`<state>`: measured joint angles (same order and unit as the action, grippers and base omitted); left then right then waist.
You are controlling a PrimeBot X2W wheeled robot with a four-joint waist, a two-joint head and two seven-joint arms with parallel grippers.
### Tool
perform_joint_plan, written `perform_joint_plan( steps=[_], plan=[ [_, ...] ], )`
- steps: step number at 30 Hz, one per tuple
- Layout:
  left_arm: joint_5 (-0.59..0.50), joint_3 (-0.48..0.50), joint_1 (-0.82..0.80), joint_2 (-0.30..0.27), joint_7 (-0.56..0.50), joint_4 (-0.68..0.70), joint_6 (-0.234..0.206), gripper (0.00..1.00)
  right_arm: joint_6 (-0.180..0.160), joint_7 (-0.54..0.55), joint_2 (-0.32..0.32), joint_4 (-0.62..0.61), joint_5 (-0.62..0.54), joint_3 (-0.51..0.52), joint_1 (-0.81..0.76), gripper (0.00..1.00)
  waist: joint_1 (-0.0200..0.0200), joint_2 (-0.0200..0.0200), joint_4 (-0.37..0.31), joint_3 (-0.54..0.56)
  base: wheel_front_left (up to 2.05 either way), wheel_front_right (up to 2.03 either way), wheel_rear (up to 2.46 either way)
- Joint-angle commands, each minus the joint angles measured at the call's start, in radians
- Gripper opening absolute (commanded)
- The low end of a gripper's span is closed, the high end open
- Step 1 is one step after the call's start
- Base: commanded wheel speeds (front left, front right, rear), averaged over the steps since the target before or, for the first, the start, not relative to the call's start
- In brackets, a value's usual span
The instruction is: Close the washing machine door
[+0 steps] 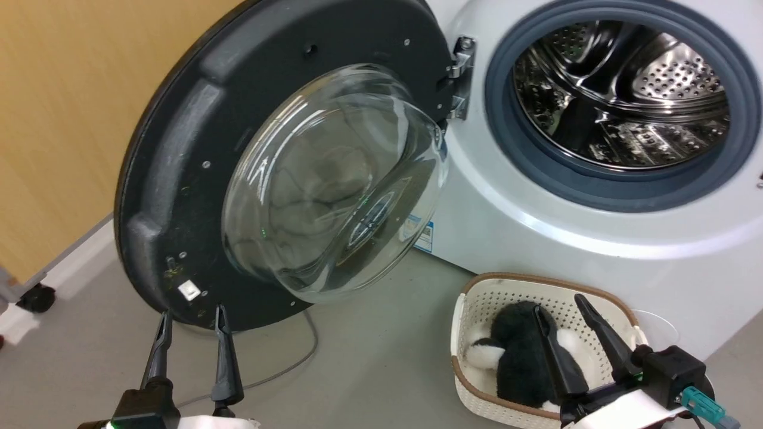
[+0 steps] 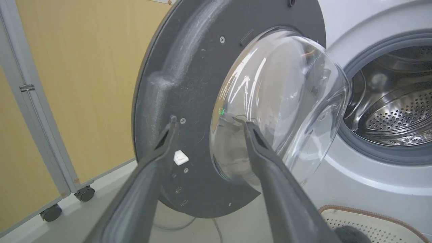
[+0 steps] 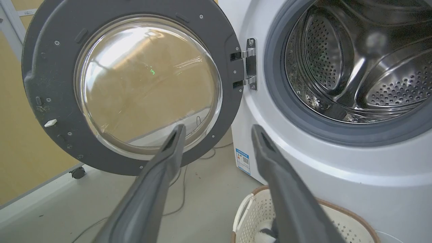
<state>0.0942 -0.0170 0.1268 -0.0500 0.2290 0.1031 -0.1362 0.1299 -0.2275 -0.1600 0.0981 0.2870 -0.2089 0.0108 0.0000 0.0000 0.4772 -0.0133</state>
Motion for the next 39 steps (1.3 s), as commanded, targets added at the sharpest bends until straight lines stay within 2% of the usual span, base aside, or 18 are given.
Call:
perform_joint_plan(
  steps=[1, 12, 20, 21, 22, 23, 28, 30, 35, 39],
  plan=[
    [0.008, 0.001, 0.019, 0.0, 0.009, 0.006, -0.007, 1.0, 0.001, -0.011, -0.007, 0.005, 0.015, -0.007, 0.016, 1.0, 0.0, 0.0, 0.008, -0.001, 0.0, 0.0, 0.0],
    [0.017, -0.006, 0.029, 0.0, 0.032, 0.019, -0.024, 1.0, 0.001, -0.033, -0.02, 0.012, 0.045, -0.025, 0.016, 1.0, 0.0, 0.0, 0.057, -0.007, 0.0, 0.0, 0.0],
    [0.015, 0.001, 0.03, 0.0, 0.033, 0.023, -0.021, 1.0, 0.001, -0.034, -0.015, 0.012, 0.042, -0.018, 0.011, 1.0, 0.0, 0.0, 0.057, -0.004, 0.0, 0.0, 0.0],
    [0.019, 0.002, 0.027, 0.0, 0.033, 0.027, -0.019, 0.46, 0.001, -0.034, -0.015, 0.012, 0.042, -0.017, 0.011, 1.0, 0.0, 0.0, 0.057, -0.004, 0.0, 0.0, 0.0],
    [0.019, 0.002, 0.027, 0.0, 0.033, 0.027, -0.019, 0.46, 0.001, -0.034, -0.015, 0.012, 0.042, -0.017, 0.011, 1.0, 0.0, 0.0, 0.057, -0.004, 0.0, 0.0, 0.0],
    [0.027, 0.004, 0.024, 0.0, 0.033, 0.036, -0.018, 0.0, 0.001, -0.034, -0.015, 0.011, 0.041, -0.017, 0.011, 1.0, 0.0, 0.0, 0.057, -0.004, 0.0, 0.0, 0.0],
    [0.052, 0.053, -0.001, 0.0, 0.033, 0.105, -0.018, 0.0, 0.001, -0.034, -0.017, 0.008, 0.038, -0.012, 0.011, 1.0, 0.0, 0.0, 0.057, -0.011, 0.0, 0.0, 0.0],
    [0.072, 0.097, -0.027, 0.0, 0.033, 0.126, 0.0, 0.0, 0.001, -0.034, -0.021, 0.002, 0.035, -0.008, 0.01, 1.0, 0.0, 0.0, 0.056, -0.019, 0.0, 0.0, 0.0],
    [0.215, 0.26, -0.156, -0.017, 0.033, 0.094, 0.121, 0.0, 0.001, -0.034, -0.038, -0.018, 0.024, 0.021, -0.004, 1.0, 0.0, 0.0, 0.054, -0.046, 0.0, 0.0, 0.0],
    [0.432, 0.388, -0.294, -0.034, 0.005, -0.058, 0.171, 0.0, 0.001, -0.034, -0.045, -0.034, 0.017, 0.048, -0.023, 1.0, 0.0, 0.0, 0.054, -0.066, 0.0, 0.0, 0.0]
  ],
)
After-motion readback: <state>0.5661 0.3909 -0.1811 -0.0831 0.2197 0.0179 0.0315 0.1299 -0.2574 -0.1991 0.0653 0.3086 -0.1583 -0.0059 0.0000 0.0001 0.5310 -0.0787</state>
